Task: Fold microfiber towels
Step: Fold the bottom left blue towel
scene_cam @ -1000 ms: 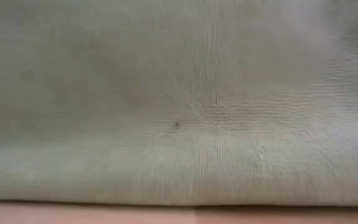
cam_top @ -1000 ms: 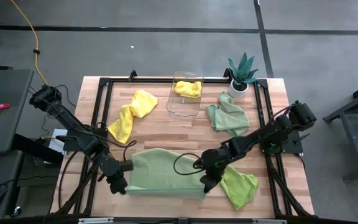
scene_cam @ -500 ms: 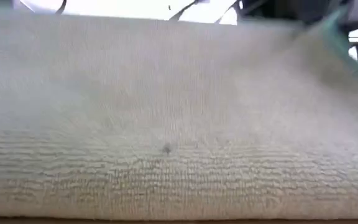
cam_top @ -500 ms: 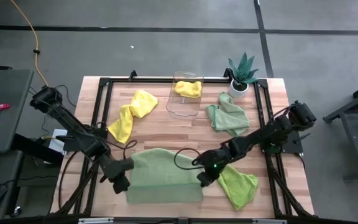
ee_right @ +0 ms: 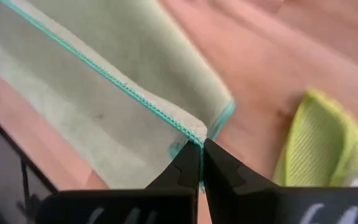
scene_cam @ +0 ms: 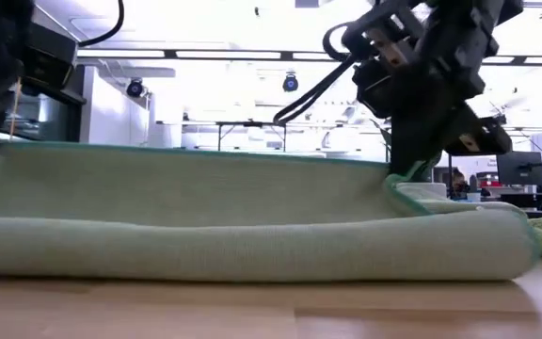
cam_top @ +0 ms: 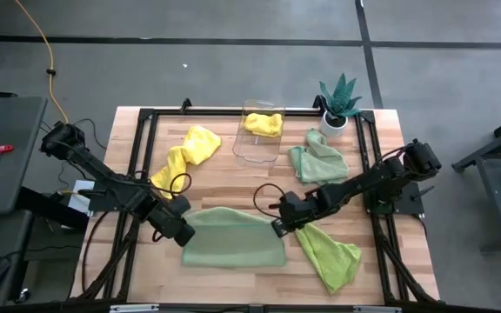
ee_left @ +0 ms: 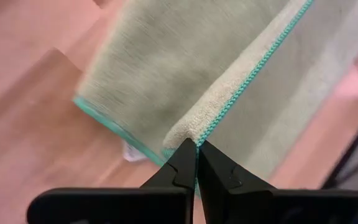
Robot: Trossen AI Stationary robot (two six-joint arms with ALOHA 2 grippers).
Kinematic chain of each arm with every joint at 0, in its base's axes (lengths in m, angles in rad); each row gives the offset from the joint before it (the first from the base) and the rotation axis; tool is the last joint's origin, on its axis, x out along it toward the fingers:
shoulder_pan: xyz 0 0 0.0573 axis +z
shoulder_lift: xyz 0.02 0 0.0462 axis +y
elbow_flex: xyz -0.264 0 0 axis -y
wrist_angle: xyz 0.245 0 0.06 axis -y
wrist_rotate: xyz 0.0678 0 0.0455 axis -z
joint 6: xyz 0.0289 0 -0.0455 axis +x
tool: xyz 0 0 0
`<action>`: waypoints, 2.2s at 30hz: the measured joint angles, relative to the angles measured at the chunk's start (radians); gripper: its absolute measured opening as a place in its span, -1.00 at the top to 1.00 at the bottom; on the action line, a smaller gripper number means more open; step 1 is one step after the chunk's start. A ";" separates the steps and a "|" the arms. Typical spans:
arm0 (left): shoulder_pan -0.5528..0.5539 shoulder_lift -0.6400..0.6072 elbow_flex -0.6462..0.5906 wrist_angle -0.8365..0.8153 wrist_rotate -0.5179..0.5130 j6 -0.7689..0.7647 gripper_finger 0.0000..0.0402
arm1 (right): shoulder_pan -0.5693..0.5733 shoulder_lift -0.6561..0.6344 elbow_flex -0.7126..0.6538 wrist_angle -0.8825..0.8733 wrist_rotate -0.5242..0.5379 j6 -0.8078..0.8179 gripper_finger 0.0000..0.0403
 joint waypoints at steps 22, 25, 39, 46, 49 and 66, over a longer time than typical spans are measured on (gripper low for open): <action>0.002 0.000 0.001 -0.112 -0.172 -0.136 1.00 | -0.036 0.000 0.000 -0.007 0.116 0.018 1.00; 0.002 0.000 0.001 -0.118 -0.189 -0.136 0.98 | -0.036 0.000 0.000 -0.007 0.130 0.016 0.99; 0.011 -0.043 0.001 -0.231 -0.160 -0.065 0.54 | -0.057 -0.045 0.001 -0.045 0.186 -0.063 0.24; -0.024 -0.166 0.001 -0.116 -0.162 0.128 0.33 | -0.040 -0.152 0.002 -0.021 0.192 -0.239 0.07; -0.078 -0.178 0.003 0.002 -0.163 0.239 0.30 | 0.016 -0.172 0.002 0.019 0.179 -0.336 0.06; -0.339 0.218 0.002 0.324 -0.203 0.643 0.33 | 0.180 -0.080 0.002 0.099 0.189 -0.457 0.06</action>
